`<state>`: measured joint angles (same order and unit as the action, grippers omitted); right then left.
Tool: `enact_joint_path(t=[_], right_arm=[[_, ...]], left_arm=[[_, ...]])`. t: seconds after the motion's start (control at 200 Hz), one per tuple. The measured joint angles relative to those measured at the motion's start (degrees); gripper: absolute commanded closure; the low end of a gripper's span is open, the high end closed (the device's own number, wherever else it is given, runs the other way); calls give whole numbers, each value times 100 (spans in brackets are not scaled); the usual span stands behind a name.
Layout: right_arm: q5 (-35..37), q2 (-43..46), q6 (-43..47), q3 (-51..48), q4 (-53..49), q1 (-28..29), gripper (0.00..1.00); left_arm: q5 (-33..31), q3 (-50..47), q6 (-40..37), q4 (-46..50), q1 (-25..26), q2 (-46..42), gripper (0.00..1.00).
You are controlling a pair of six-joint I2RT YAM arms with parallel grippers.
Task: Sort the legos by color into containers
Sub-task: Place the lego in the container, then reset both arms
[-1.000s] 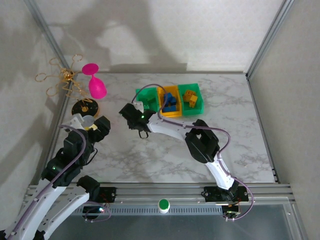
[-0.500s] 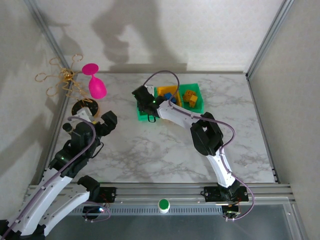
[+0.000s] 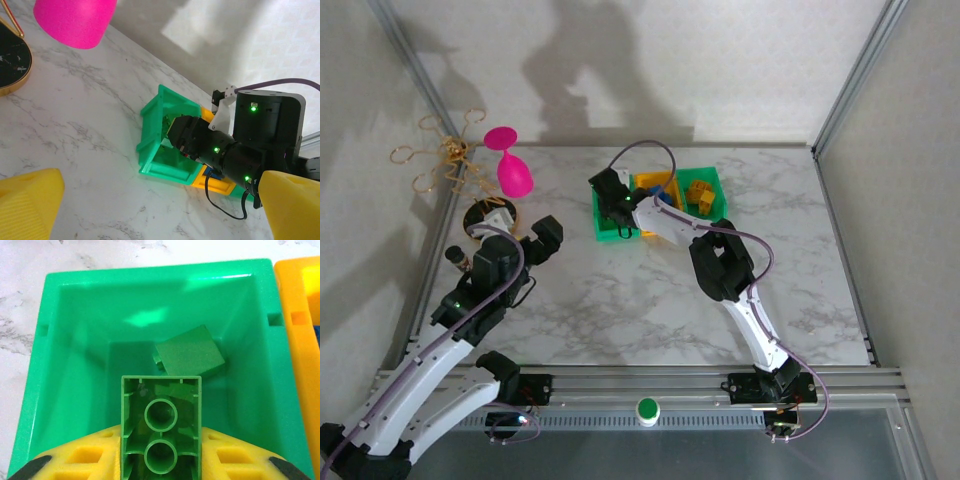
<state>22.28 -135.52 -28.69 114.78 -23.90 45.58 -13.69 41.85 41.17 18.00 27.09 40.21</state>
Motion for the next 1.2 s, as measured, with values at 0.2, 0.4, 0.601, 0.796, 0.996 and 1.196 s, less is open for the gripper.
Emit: enact_joint_path(t=[0.2, 0.4, 0.601, 0.796, 0.996, 1.196], right_arm=[[-2, -13, 103, 133, 63, -35, 48], [-98, 197, 175, 94, 31, -35, 40], [114, 1860, 448, -1102, 337, -42, 12], [1021, 4175, 811, -3276, 1342, -374, 1], [2127, 5455, 1480, -5987, 2804, -1591, 1], [2050, 5906, 2114, -8441, 4647, -2754, 1]], left_arm=[[7, -72, -2, -79, 0, 15, 0], [-24, -72, -63, -212, 0, 125, 0], [-605, -514, -667, -791, -4, 101, 0], [-1705, -1248, -1611, -1742, -197, 343, 0], [-1993, -2251, -2610, -3515, -946, 1062, 0], [-1836, -2916, -3248, -5626, -1386, 2184, 0]])
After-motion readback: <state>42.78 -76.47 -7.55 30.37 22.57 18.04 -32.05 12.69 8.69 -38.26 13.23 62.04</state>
